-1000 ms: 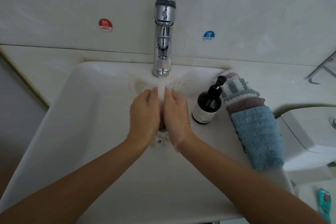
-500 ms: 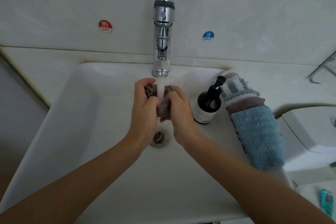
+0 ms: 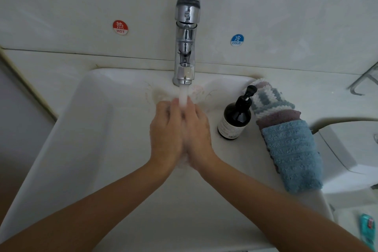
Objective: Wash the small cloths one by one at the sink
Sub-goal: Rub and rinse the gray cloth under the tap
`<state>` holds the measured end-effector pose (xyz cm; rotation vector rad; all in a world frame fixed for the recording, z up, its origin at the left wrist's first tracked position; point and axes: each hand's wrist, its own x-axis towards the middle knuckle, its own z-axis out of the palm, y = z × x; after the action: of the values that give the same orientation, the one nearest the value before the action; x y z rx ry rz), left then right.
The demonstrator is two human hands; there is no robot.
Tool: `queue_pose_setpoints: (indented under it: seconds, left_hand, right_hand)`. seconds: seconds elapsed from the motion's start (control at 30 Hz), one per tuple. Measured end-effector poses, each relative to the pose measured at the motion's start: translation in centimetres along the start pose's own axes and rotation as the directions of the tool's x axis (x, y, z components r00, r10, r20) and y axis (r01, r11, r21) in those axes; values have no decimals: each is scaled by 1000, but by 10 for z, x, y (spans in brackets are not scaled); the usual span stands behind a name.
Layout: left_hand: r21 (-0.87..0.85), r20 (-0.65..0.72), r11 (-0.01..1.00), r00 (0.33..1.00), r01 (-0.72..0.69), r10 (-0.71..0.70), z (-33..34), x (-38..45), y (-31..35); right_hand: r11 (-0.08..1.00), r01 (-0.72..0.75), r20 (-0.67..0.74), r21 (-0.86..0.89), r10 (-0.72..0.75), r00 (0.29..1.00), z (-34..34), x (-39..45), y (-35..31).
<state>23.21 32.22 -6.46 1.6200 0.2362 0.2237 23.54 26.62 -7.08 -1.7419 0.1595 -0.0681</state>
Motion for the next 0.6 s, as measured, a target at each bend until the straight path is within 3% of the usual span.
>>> queue_pose_setpoints:
  seconds: [0.13, 0.4, 0.6]
  left_hand:
    - [0, -6, 999, 999, -41, 41, 1, 3, -3]
    - [53, 4, 999, 1000, 5, -5, -2, 6, 0]
    - [-32, 14, 998, 999, 47, -46, -8, 9, -1]
  right_hand:
    - [982, 115, 61, -153, -107, 992, -1, -1, -2]
    - [991, -123, -46, -46, 120, 992, -3, 5, -2]
    - [978, -179, 122, -111, 192, 974, -17, 6, -13]
